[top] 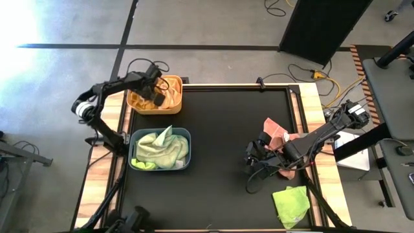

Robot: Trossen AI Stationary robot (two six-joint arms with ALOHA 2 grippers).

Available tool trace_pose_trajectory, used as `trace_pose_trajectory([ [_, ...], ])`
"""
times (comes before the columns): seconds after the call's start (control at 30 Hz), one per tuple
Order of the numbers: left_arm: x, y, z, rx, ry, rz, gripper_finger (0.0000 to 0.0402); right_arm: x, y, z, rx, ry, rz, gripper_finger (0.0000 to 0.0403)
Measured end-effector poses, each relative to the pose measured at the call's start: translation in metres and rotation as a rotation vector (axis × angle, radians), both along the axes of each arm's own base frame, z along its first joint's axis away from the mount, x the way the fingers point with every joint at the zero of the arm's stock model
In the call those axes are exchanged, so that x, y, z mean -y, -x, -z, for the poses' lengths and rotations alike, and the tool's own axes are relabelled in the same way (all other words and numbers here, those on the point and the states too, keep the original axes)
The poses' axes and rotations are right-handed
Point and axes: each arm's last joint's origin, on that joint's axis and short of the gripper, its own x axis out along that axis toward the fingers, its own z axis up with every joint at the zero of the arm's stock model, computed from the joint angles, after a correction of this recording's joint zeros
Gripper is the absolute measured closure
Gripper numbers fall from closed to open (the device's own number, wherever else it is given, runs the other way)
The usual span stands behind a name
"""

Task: Sort microfiber towel by color & place in baskets
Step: Put the yellow towel into the yellow bin

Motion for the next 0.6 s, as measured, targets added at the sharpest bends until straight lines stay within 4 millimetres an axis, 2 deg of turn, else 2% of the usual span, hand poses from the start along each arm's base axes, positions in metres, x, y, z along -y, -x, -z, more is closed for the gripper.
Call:
trace_pose_trajectory([
  [0.13,-0.003,-0.001,0.009,-0.051,0.004,-0.008,0.0344,0.0,0.0,0.0,0.0,0.0,0.0,0.02],
  [0.3,-0.001,-0.001,0.004,-0.061,-0.009,-0.001,0.0287,0.001,-0.001,0.0,0.001,0.061,-0.024,0.02],
  [0.47,0.01,0.004,-0.023,-0.019,-0.071,-0.002,0.0214,0.011,0.006,0.014,-0.077,0.087,0.021,0.0199],
  [0.6,0.029,0.005,-0.053,0.042,-0.152,0.026,0.0159,0.031,0.02,0.024,-0.318,-0.056,0.135,0.018],
])
